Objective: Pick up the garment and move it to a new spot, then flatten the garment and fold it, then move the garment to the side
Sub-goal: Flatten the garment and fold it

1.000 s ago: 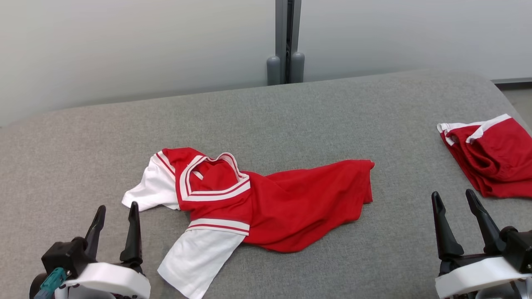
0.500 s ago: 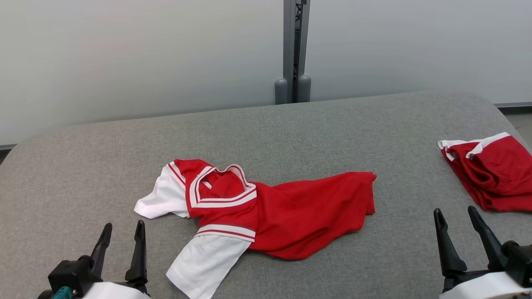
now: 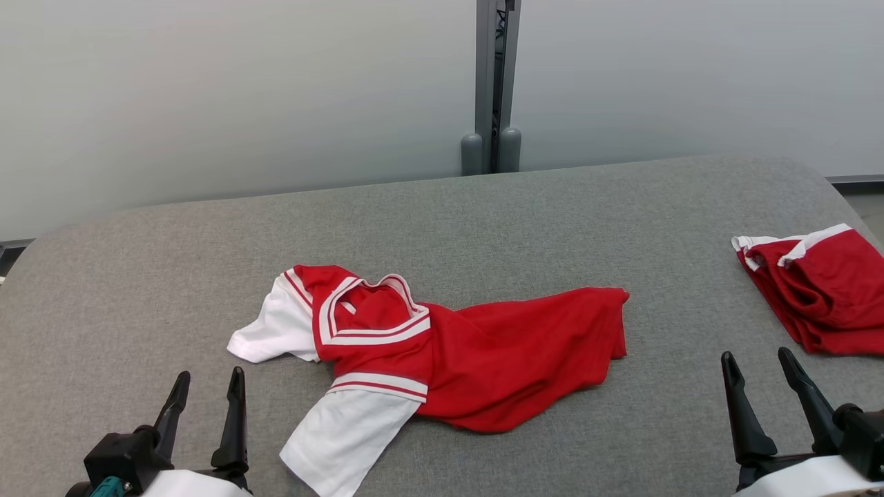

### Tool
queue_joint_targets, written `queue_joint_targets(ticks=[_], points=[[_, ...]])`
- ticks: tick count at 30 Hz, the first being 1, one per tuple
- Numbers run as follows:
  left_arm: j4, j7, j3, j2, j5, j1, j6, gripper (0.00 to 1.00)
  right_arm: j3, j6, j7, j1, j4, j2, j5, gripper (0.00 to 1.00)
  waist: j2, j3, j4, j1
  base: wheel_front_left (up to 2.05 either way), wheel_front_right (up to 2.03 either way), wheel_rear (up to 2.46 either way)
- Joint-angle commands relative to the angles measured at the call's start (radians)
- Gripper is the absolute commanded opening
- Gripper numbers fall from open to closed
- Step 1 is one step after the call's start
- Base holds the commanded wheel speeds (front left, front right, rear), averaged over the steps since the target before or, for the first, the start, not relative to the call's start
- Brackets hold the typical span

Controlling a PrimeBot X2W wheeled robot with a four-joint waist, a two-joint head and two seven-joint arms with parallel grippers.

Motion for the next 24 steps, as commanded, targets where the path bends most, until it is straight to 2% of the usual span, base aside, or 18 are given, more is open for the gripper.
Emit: queue_joint_targets(ticks=[1,14,19,24], points=[[-0.001,-0.003,0.005,0.005,0.003,0.006,0.008,1.0,-0.004,0.0,0.004,0.011,-0.004,-0.002,-0.006,1.0,-0.0001,0.0,0.002,0.0,0.0,0.0,0.0],[-0.001,-0.004,0.001,0.006,0.003,-0.023,0.005,1.0,-0.005,0.0,0.006,0.01,-0.005,-0.002,-0.005,1.0,-0.0001,0.007,0.021,0.0,0.0,0.0,0.0],[-0.007,-0.004,-0.007,0.001,0.01,-0.051,0.005,1.0,0.043,0.0,0.007,-0.019,0.001,-0.024,-0.003,1.0,-0.0001,0.024,0.07,0.0,0.0,0.0,0.0],[-0.008,-0.004,-0.022,-0.009,0.019,-0.097,-0.004,1.0,0.145,0.0,0.014,-0.079,0.02,-0.058,0.01,1.0,-0.0001,0.066,0.138,0.0,0.0,0.0,0.0]])
